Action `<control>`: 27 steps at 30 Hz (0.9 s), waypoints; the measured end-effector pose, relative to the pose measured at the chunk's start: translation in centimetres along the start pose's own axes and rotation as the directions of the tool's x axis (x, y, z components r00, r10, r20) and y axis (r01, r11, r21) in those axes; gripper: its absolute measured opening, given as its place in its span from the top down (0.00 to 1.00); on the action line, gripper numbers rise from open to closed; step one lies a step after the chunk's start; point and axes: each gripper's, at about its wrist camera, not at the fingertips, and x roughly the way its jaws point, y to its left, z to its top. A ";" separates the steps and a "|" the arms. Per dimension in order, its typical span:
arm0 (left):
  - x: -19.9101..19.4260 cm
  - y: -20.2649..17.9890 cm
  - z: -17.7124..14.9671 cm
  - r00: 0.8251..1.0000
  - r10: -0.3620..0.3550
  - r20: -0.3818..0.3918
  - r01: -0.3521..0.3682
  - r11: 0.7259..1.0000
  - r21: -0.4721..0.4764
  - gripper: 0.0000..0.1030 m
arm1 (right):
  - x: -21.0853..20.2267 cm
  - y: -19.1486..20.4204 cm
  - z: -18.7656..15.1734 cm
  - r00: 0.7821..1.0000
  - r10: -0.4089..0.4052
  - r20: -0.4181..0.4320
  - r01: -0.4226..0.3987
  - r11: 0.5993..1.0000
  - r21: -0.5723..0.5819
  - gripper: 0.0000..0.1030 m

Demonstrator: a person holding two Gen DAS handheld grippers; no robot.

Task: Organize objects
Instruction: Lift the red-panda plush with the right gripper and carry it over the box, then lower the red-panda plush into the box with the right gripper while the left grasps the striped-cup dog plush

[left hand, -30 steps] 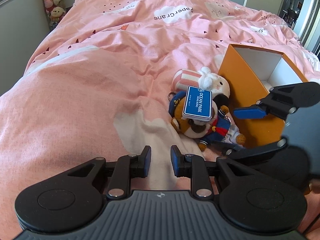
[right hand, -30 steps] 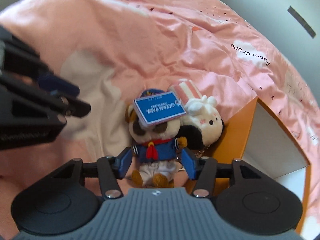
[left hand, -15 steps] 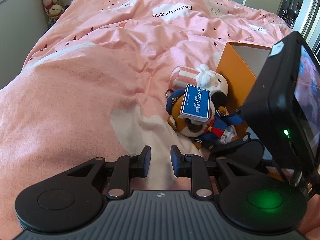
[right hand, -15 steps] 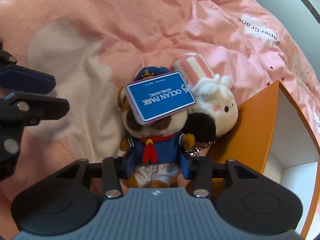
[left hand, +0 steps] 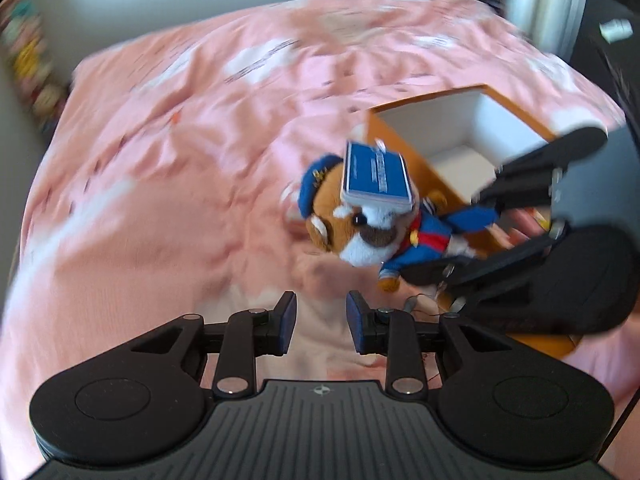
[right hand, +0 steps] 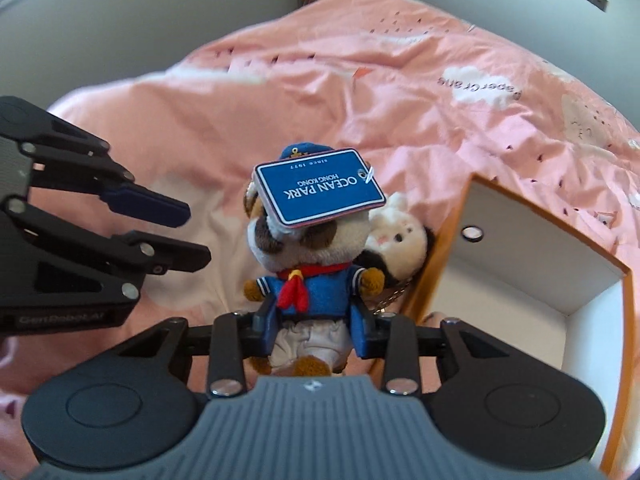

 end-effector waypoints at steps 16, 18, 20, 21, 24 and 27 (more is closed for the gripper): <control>8.2 -3.9 7.2 0.995 0.007 -0.103 0.076 0.630 0.773 0.40 | -5.7 -11.5 -2.6 0.990 -0.075 0.123 0.030 0.942 0.335 0.63; 9.9 -3.5 7.9 0.990 0.013 -0.138 0.104 0.588 0.802 0.39 | -5.1 -12.7 -3.1 0.989 -0.100 0.107 0.055 0.930 0.364 0.63; 11.5 -3.5 8.7 0.985 0.022 -0.172 0.131 0.552 0.823 0.39 | -4.5 -13.9 -3.5 0.988 -0.119 0.094 0.074 0.920 0.385 0.63; 12.2 -3.4 9.2 0.979 0.018 -0.203 0.161 0.536 0.828 0.39 | -4.2 -14.4 -3.7 0.988 -0.128 0.086 0.084 0.916 0.393 0.63; 13.9 -3.7 10.0 0.956 0.021 -0.293 0.248 0.476 0.844 0.39 | -3.4 -16.2 -4.3 0.989 -0.134 0.060 0.097 0.904 0.417 0.63; 15.5 -4.0 10.4 0.927 0.048 -0.372 0.320 0.416 0.851 0.39 | -2.5 -18.2 -4.7 0.991 -0.133 0.027 0.108 0.891 0.442 0.63</control>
